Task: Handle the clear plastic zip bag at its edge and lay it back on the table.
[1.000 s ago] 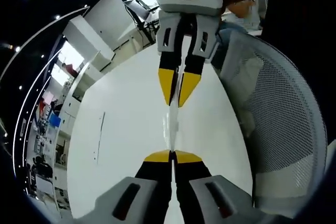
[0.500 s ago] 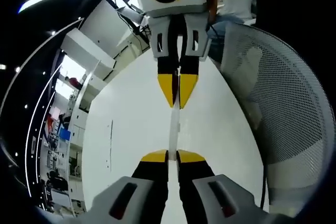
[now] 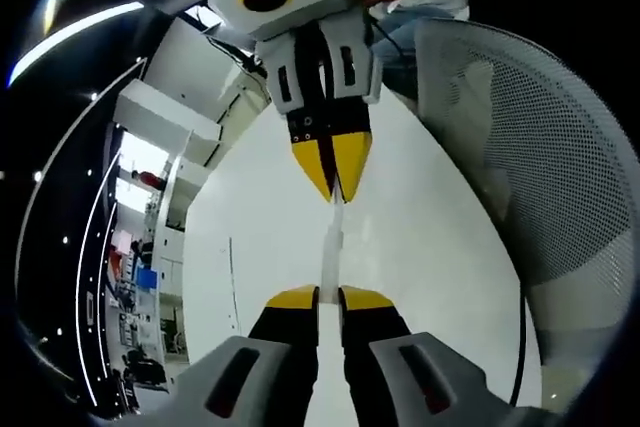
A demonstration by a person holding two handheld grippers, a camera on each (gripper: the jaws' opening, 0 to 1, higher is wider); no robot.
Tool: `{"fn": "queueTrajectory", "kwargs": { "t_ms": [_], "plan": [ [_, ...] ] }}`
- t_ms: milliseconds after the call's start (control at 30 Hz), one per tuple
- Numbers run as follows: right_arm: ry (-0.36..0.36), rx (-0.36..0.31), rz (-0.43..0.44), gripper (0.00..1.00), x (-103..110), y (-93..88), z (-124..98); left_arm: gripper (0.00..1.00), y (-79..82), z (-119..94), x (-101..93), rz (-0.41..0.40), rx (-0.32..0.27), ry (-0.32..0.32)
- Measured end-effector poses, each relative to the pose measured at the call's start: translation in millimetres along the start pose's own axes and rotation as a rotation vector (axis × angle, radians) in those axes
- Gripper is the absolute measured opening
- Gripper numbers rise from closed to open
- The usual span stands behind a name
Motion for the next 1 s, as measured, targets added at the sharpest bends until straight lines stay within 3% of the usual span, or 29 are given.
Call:
{"fn": "queueTrajectory", "kwargs": {
  "t_ms": [300, 567, 1000],
  "plan": [
    [0.006, 0.011, 0.022, 0.00, 0.6, -2.3, -0.2, 0.04, 4.0, -0.1, -0.2, 0.053, 0.008, 0.022],
    [-0.010, 0.010, 0.012, 0.02, 1.1, -2.4, 0.0, 0.00, 2.3, 0.9, -1.4, 0.001, -0.007, -0.010],
    [-0.029, -0.022, -0.035, 0.08, -1.7, 0.5, 2.1, 0.00, -0.2, -4.1, -0.4, -0.071, -0.020, -0.012]
  ]
}}
Point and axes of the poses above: the point that each gripper's makers call its tool centre point, and the gripper's own axes: z roughly forward along the fingers, x roughly to its left, y roughly out of its top, the point moved 8 cm from there along -z, roughly backward along the fingers, and after that the axes turned 12 degrees about -y, right-handed, at the moved point
